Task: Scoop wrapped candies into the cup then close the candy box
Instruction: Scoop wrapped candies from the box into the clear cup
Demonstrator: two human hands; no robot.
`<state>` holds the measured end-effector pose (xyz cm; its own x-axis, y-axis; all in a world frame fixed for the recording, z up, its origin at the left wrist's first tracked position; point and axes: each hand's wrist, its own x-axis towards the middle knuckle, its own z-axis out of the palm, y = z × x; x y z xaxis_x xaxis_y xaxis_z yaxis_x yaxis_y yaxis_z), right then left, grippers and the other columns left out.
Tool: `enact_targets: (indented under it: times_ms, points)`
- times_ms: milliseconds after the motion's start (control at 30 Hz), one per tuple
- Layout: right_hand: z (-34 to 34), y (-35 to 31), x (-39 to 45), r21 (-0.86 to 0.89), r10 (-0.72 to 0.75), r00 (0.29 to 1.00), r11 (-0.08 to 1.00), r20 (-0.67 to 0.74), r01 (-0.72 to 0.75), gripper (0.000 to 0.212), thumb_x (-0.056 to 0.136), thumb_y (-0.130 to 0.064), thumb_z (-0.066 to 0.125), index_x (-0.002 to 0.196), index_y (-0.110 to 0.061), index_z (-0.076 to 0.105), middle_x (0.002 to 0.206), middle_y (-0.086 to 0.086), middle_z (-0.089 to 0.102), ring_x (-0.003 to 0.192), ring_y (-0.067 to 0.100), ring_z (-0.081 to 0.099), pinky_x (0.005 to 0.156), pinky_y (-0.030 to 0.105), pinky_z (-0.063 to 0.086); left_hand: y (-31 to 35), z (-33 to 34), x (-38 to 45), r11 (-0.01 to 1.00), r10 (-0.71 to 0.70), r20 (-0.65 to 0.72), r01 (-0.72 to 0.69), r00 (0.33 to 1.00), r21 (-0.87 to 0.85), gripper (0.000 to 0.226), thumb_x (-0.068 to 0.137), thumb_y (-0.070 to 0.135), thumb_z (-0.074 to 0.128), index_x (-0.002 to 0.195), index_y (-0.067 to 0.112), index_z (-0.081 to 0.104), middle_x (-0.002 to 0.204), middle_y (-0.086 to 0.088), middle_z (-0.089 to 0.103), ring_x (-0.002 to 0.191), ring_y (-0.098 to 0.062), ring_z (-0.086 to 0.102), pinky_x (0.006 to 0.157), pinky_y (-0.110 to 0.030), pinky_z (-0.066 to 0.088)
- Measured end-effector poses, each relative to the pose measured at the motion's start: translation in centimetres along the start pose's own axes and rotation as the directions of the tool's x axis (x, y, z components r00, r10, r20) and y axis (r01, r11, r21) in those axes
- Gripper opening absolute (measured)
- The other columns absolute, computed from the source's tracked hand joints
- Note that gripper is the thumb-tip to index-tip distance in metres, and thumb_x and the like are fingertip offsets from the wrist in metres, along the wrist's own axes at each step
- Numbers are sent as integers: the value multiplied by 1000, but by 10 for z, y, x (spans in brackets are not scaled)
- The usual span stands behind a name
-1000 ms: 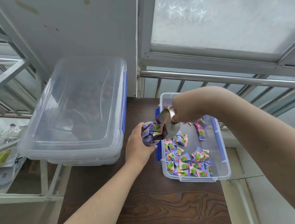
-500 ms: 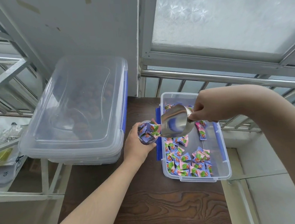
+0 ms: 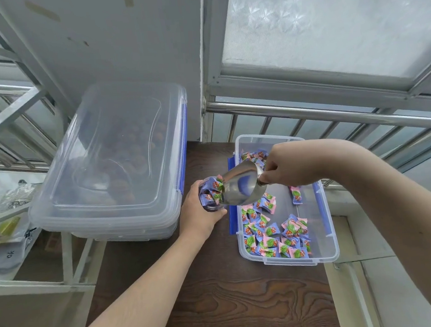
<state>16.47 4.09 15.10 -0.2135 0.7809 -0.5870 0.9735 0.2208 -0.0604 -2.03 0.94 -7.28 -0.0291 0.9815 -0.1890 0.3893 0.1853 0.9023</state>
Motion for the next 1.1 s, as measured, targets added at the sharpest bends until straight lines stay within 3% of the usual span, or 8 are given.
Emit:
enact_targets:
  times_ms: [200, 333, 433, 600, 733, 800, 967, 1100]
  points:
    - [-5, 10, -10, 89, 11, 999, 996, -35, -7, 48, 97, -47, 48, 84, -8, 72, 64, 4, 66, 54, 18, 54, 54, 28, 43, 3, -2, -2, 1000, 3, 6, -3, 1000, 15, 89, 66, 20, 93, 141, 23, 45, 131, 7, 61, 119, -11, 57, 103, -30, 48]
    - [18, 6, -2, 89, -15, 1000, 996, -26, 17, 52, 100, -45, 44, 78, -3, 64, 64, 6, 54, 57, 20, 46, 57, 32, 39, 3, -3, -2, 999, 7, 7, -8, 1000, 33, 88, 63, 22, 94, 138, 26, 48, 126, 9, 63, 118, -12, 59, 102, -34, 51]
    - [36, 16, -5, 200, -30, 999, 979, -40, 37, 51, 101, -45, 43, 71, -7, 59, 61, 3, 58, 55, 20, 48, 61, 36, 44, 4, -5, -3, 999, -1, 18, 0, 1000, 49, 86, 62, 23, 94, 135, 28, 49, 125, 11, 63, 117, -12, 60, 102, -37, 51]
    - [84, 41, -14, 553, 128, 984, 832, -122, -40, 47, 103, -42, 40, 70, -15, 59, 65, 4, 69, 56, 19, 57, 63, 35, 50, 7, -3, -5, 996, -23, 25, 20, 999, 87, 86, 69, 23, 91, 141, 24, 44, 131, 6, 59, 120, -13, 55, 99, -26, 44]
    - [149, 56, 16, 762, 352, 936, 609, -13, -218, 35, 103, -37, 40, 88, -10, 56, 86, 17, 71, 78, 32, 69, 76, 46, 57, 7, 0, -7, 990, -34, 20, 31, 999, 135, 86, 70, 25, 91, 141, 26, 43, 126, 11, 56, 124, -16, 56, 98, -27, 44]
    - [175, 62, 34, 778, 430, 902, 553, 40, -298, 35, 104, -34, 36, 94, -6, 54, 93, 17, 67, 83, 32, 64, 79, 44, 53, 6, 1, -8, 988, -48, 20, 45, 999, 145, 90, 68, 25, 92, 143, 27, 42, 128, 10, 57, 123, -16, 57, 97, -27, 45]
    - [204, 62, 59, 718, 503, 859, 562, 96, -410, 31, 103, -11, 36, 123, -2, 58, 126, 21, 60, 117, 37, 58, 88, 40, 46, 5, 0, -10, 989, -55, 37, 49, 998, 141, 88, 67, 25, 93, 140, 29, 44, 128, 10, 59, 119, -14, 59, 97, -30, 50]
    - [214, 68, 72, 683, 531, 837, 563, 131, -465, 33, 102, -6, 36, 127, -3, 57, 128, 17, 60, 119, 34, 57, 88, 41, 47, 3, 0, -8, 988, -76, 41, 69, 996, 138, 91, 64, 24, 95, 140, 28, 46, 130, 6, 62, 118, -15, 61, 99, -37, 52]
